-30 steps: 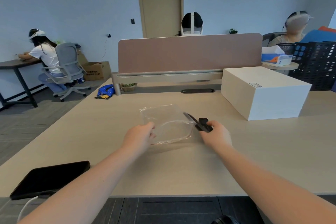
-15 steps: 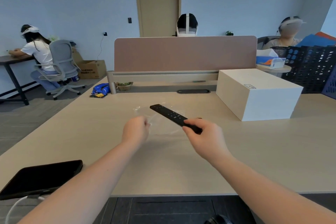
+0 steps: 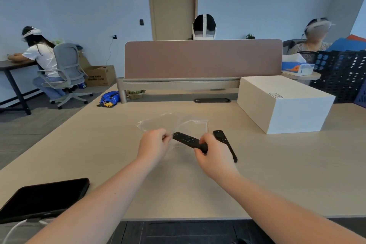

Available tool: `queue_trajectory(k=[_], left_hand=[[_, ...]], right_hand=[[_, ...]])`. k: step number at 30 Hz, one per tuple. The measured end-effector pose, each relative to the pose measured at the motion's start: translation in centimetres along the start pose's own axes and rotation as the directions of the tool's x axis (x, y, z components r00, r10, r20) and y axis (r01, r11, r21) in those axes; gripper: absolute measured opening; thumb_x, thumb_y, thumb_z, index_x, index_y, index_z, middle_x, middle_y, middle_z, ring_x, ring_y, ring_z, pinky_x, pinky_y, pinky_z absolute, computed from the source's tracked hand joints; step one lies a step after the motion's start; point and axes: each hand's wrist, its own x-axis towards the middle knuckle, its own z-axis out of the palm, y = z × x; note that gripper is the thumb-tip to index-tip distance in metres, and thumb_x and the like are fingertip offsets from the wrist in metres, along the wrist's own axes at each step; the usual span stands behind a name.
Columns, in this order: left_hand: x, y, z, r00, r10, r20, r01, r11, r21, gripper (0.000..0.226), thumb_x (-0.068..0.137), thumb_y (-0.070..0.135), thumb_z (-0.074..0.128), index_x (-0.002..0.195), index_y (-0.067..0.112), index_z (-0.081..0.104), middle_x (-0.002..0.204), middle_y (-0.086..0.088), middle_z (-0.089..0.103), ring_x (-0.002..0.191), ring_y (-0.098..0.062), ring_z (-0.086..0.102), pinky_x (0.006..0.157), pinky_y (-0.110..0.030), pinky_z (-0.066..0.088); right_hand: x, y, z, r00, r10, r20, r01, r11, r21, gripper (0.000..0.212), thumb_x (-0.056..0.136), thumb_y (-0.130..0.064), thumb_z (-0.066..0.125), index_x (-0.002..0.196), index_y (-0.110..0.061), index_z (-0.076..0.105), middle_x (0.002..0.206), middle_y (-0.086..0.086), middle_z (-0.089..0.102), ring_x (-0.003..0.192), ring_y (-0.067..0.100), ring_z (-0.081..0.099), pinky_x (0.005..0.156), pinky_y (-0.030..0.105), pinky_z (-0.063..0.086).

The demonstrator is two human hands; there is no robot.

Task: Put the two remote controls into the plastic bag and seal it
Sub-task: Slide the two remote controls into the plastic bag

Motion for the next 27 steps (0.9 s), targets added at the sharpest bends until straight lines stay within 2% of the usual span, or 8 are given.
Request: queue_trajectory(k=[2, 5, 10, 15, 19, 22, 25, 27], left_hand=[[-0.1, 0.1, 0.2, 0.999, 0.037, -0.001, -0.037, 0.999, -0.001, 0.013, 0.085, 0.019, 0.063, 0.082, 0.01, 0.071, 0.077, -0.014, 0.073, 0.077, -0.035, 0.063, 0.07, -0.04, 0.052], [-0.2, 0.3, 0.3, 0.998, 0.064, 0.024, -0.064, 0.998, 0.001, 0.01, 0.084, 0.017, 0.063, 0.082, 0.012, 0.072, 0.08, -0.014, 0.073, 0.079, -0.034, 0.062, 0.069, -0.037, 0.049], [0.0, 0.2, -0.1, 0.995, 0.087, 0.049, -0.088, 0.996, 0.026, 0.011, 0.085, 0.016, 0.061, 0.082, 0.011, 0.071, 0.081, -0.013, 0.073, 0.08, -0.033, 0.062, 0.068, -0.035, 0.047], [0.1, -0.6, -0.3, 0.993, 0.09, 0.077, -0.095, 0.994, 0.061, 0.012, 0.086, 0.019, 0.061, 0.084, 0.011, 0.07, 0.084, -0.011, 0.072, 0.082, -0.031, 0.061, 0.07, -0.034, 0.046], [0.0, -1.2, 0.0, 0.991, 0.096, 0.097, -0.102, 0.993, 0.064, 0.012, 0.086, 0.02, 0.061, 0.084, 0.012, 0.07, 0.084, -0.01, 0.073, 0.082, -0.031, 0.062, 0.068, -0.033, 0.045], [-0.1, -1.5, 0.3, 0.989, 0.099, 0.107, -0.107, 0.991, 0.077, 0.013, 0.087, 0.02, 0.06, 0.085, 0.012, 0.07, 0.085, -0.01, 0.073, 0.083, -0.031, 0.061, 0.065, -0.03, 0.039], [-0.2, -1.6, 0.5, 0.988, 0.101, 0.116, -0.11, 0.991, 0.076, 0.013, 0.087, 0.019, 0.06, 0.086, 0.012, 0.07, 0.084, -0.009, 0.073, 0.081, -0.03, 0.061, 0.063, -0.029, 0.037], [-0.1, -1.8, 0.5, 0.988, 0.099, 0.122, -0.108, 0.991, 0.075, 0.013, 0.087, 0.019, 0.06, 0.084, 0.012, 0.07, 0.082, -0.01, 0.073, 0.08, -0.031, 0.061, 0.065, -0.031, 0.041]], right_hand=[[1.1, -0.2, 1.2, 0.999, 0.037, 0.023, -0.037, 0.999, 0.014, 0.018, 0.09, -0.021, 0.057, 0.087, -0.013, 0.04, 0.078, 0.009, 0.062, 0.072, 0.031, 0.06, 0.059, 0.035, 0.044], [2.8, -0.7, 3.0, 0.996, 0.054, 0.077, -0.054, 0.999, -0.004, 0.024, 0.09, -0.019, 0.056, 0.08, -0.013, 0.035, 0.064, 0.0, 0.045, 0.068, 0.026, 0.05, 0.06, 0.034, 0.04], [5.4, -1.0, 4.8, 0.978, 0.055, 0.2, -0.041, 0.996, -0.074, 0.049, 0.087, -0.011, 0.059, 0.059, -0.024, 0.021, 0.089, 0.005, 0.043, 0.078, 0.02, 0.04, 0.068, 0.027, 0.031], [5.7, -0.3, 6.2, 0.933, 0.0, 0.359, 0.057, 0.987, -0.15, 0.044, 0.084, 0.005, 0.046, 0.06, -0.025, 0.024, 0.096, 0.005, 0.038, 0.085, 0.016, 0.036, 0.071, 0.021, 0.029], [5.9, 0.0, 6.3, 0.934, -0.034, 0.356, 0.109, 0.975, -0.194, 0.019, 0.087, -0.001, 0.051, 0.077, -0.017, 0.05, 0.095, 0.006, 0.046, 0.093, 0.025, 0.048, 0.077, 0.027, 0.038], [6.7, 0.1, 7.1, 0.952, -0.047, 0.303, 0.107, 0.977, -0.186, 0.042, 0.085, -0.01, 0.061, 0.056, -0.023, 0.032, 0.098, 0.016, 0.065, 0.086, 0.023, 0.051, 0.068, 0.025, 0.034], [7.5, 0.0, 8.1, 0.949, -0.019, 0.313, 0.087, 0.974, -0.207, 0.048, 0.087, -0.016, 0.061, 0.053, -0.024, 0.028, 0.086, 0.012, 0.058, 0.079, 0.022, 0.048, 0.067, 0.024, 0.031], [7.9, -0.1, 8.7, 0.943, -0.01, 0.333, 0.093, 0.968, -0.235, 0.043, 0.09, -0.019, 0.058, 0.053, -0.021, 0.035, 0.081, 0.008, 0.054, 0.076, 0.02, 0.046, 0.066, 0.024, 0.031]])
